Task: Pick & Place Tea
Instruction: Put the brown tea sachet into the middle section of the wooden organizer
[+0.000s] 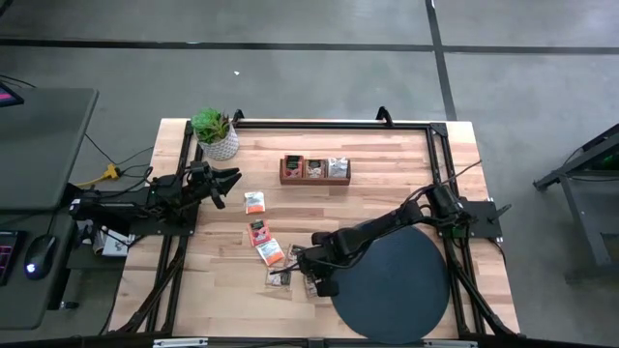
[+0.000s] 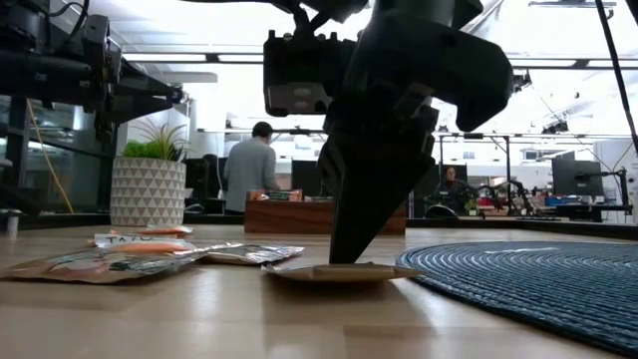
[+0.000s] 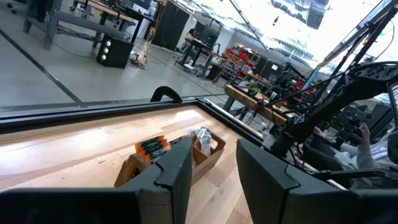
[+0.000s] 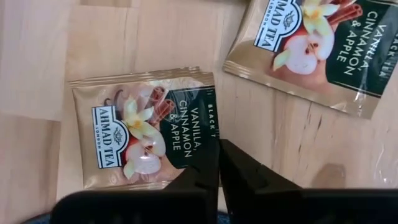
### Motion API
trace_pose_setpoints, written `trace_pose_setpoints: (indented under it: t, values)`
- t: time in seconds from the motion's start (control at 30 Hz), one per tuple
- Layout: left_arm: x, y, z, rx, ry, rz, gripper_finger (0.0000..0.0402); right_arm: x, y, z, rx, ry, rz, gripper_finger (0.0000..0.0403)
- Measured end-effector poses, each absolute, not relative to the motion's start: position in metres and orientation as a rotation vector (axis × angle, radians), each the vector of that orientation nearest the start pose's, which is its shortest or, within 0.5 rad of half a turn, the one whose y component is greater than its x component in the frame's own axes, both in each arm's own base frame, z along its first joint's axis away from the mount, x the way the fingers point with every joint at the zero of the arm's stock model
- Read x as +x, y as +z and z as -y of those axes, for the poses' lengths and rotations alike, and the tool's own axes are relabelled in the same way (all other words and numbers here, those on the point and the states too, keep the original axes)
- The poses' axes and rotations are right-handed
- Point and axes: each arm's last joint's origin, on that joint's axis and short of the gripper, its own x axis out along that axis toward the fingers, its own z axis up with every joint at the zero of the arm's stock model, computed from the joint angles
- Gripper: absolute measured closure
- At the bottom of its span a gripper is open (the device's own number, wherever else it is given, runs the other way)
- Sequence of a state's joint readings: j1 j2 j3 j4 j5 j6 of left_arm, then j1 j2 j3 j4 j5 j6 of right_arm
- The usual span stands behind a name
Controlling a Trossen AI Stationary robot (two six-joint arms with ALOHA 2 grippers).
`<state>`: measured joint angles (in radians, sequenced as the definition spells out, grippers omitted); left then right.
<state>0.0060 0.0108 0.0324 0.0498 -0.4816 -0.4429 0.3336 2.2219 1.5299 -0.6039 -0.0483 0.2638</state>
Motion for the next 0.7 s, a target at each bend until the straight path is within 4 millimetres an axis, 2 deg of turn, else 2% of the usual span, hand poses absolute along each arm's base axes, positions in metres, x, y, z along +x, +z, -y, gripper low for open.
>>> trace_pose_setpoints:
  t: [0.4,0.7]
  values:
    - [0.093,0.178,-0.014,-0.451,0.464,0.177,0.0278,0.413,0.116,-0.142,-0.001,0.171,-1.311,0.0402]
    - [0.093,0.178,-0.014,-0.451,0.464,0.177,0.0278,0.412,0.141,-0.139,-0.075,0.105,-1.261,0.0403]
